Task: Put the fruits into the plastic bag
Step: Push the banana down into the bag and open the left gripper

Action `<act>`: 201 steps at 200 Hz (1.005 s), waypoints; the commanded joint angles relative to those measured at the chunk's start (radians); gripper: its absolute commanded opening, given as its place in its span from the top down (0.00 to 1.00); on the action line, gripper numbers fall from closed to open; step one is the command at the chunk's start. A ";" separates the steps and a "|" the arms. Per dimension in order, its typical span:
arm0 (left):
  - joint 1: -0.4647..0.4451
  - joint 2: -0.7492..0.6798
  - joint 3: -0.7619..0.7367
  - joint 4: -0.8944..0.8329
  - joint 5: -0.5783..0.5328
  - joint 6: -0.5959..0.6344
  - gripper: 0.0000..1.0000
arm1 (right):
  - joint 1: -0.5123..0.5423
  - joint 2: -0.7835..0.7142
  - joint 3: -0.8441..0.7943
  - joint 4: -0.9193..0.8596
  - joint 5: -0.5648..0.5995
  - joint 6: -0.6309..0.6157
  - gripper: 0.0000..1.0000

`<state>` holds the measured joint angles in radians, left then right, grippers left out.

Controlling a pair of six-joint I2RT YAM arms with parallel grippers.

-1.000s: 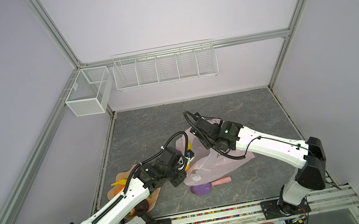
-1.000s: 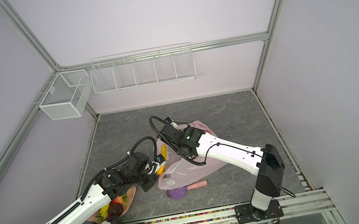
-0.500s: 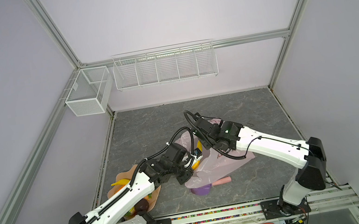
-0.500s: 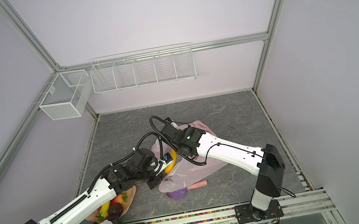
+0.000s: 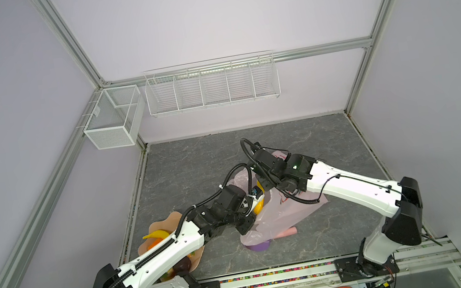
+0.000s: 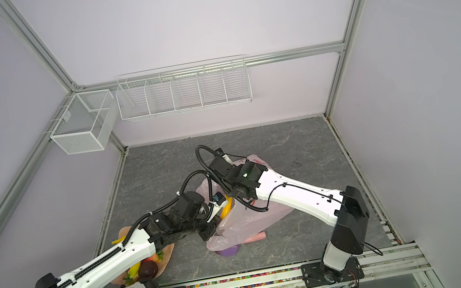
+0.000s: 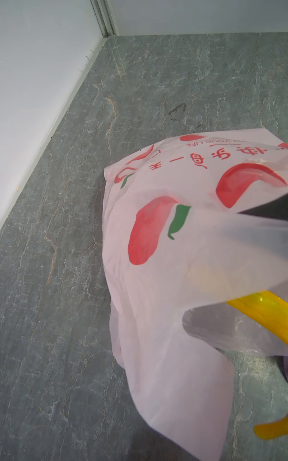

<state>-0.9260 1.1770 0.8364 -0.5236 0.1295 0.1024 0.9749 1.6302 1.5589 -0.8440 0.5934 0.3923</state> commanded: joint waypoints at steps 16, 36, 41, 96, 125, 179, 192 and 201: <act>-0.005 0.066 -0.002 0.159 0.030 -0.112 1.00 | -0.014 -0.050 -0.030 0.018 -0.070 0.088 0.94; -0.005 0.111 0.017 0.215 0.040 -0.158 1.00 | -0.020 -0.056 -0.047 0.033 -0.101 0.118 0.94; -0.005 0.126 0.023 0.228 0.050 -0.166 1.00 | -0.022 -0.058 -0.052 0.036 -0.110 0.126 0.94; -0.004 0.302 0.124 0.286 0.034 -0.325 1.00 | -0.061 -0.109 -0.120 0.099 -0.213 0.227 0.94; -0.004 0.341 0.120 0.391 0.046 -0.442 0.99 | -0.085 -0.139 -0.151 0.120 -0.251 0.269 0.94; -0.004 0.442 0.104 0.582 0.098 -0.570 0.94 | -0.123 -0.206 -0.228 0.177 -0.315 0.355 0.94; -0.004 0.470 0.124 0.591 0.116 -0.586 0.92 | -0.126 -0.215 -0.244 0.194 -0.329 0.371 0.94; -0.005 0.491 0.141 0.598 0.135 -0.598 0.91 | -0.128 -0.220 -0.253 0.204 -0.338 0.381 0.94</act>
<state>-0.9260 1.6222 0.9291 -0.0067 0.2127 -0.4168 0.8566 1.4384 1.3384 -0.6872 0.3046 0.7074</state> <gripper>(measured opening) 0.162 0.063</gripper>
